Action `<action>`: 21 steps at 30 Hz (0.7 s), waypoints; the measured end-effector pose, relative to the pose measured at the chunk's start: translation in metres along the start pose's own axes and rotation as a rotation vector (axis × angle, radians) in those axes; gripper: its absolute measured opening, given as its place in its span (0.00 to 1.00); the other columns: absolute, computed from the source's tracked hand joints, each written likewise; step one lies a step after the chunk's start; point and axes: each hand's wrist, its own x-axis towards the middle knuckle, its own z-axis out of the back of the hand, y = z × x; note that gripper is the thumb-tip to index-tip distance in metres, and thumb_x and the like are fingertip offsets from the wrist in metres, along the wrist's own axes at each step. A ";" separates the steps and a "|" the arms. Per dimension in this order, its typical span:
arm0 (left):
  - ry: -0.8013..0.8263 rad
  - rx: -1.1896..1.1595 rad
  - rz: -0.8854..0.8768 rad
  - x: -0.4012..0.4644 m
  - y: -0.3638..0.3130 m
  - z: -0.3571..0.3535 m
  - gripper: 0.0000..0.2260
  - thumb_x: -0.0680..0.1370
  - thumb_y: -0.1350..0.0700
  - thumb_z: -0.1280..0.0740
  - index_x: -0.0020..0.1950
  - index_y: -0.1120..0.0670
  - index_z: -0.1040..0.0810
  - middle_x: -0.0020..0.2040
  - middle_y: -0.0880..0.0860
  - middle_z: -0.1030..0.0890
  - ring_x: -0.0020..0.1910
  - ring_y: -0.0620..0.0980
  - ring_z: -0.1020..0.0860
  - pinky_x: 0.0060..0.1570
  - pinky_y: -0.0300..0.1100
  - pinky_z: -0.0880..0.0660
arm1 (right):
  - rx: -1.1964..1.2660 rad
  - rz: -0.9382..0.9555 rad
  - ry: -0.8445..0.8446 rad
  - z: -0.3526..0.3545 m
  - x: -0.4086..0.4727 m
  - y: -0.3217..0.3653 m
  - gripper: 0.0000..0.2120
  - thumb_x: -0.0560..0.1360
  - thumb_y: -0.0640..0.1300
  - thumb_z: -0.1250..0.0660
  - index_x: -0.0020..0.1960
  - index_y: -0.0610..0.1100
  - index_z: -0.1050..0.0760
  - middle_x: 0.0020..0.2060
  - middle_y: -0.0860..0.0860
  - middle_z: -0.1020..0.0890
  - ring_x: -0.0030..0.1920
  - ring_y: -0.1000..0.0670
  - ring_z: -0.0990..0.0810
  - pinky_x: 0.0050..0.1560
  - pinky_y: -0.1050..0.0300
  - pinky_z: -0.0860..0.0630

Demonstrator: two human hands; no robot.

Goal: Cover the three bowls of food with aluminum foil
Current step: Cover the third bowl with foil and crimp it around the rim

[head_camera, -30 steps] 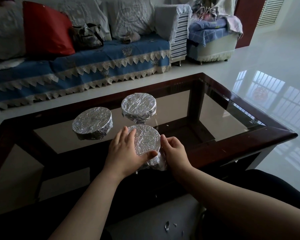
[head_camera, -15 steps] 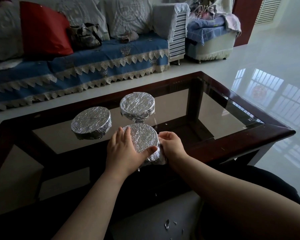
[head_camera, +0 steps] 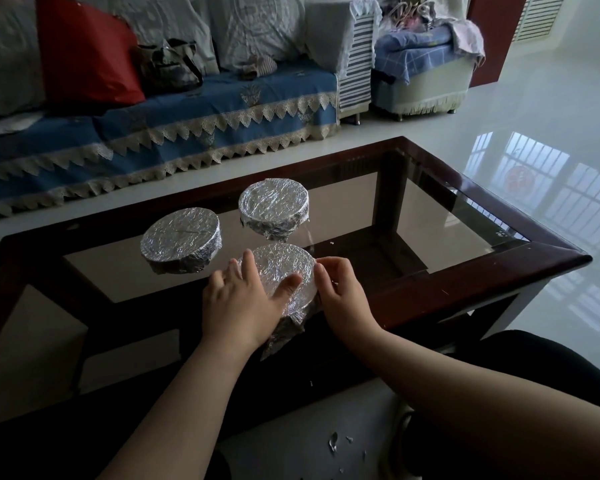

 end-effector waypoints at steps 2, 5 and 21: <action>-0.034 0.041 -0.017 -0.003 0.001 -0.006 0.55 0.61 0.21 0.71 0.78 0.55 0.54 0.77 0.61 0.44 0.74 0.61 0.46 0.71 0.52 0.46 | -0.018 -0.010 0.009 0.000 0.000 0.000 0.11 0.79 0.52 0.40 0.56 0.48 0.28 0.44 0.55 0.21 0.43 0.56 0.22 0.46 0.57 0.26; -0.065 -0.006 -0.021 -0.005 -0.001 -0.018 0.61 0.56 0.21 0.75 0.78 0.58 0.53 0.76 0.65 0.44 0.75 0.62 0.45 0.72 0.52 0.46 | -0.002 -0.037 0.008 -0.002 0.001 -0.001 0.11 0.80 0.52 0.41 0.56 0.46 0.28 0.40 0.57 0.23 0.40 0.60 0.25 0.43 0.61 0.30; -0.129 -0.121 -0.009 -0.003 0.000 -0.024 0.61 0.57 0.20 0.72 0.77 0.58 0.47 0.74 0.65 0.41 0.72 0.64 0.42 0.71 0.53 0.45 | 0.184 -0.257 -0.053 -0.012 0.013 -0.014 0.12 0.79 0.52 0.39 0.45 0.44 0.26 0.37 0.50 0.23 0.38 0.54 0.25 0.44 0.55 0.27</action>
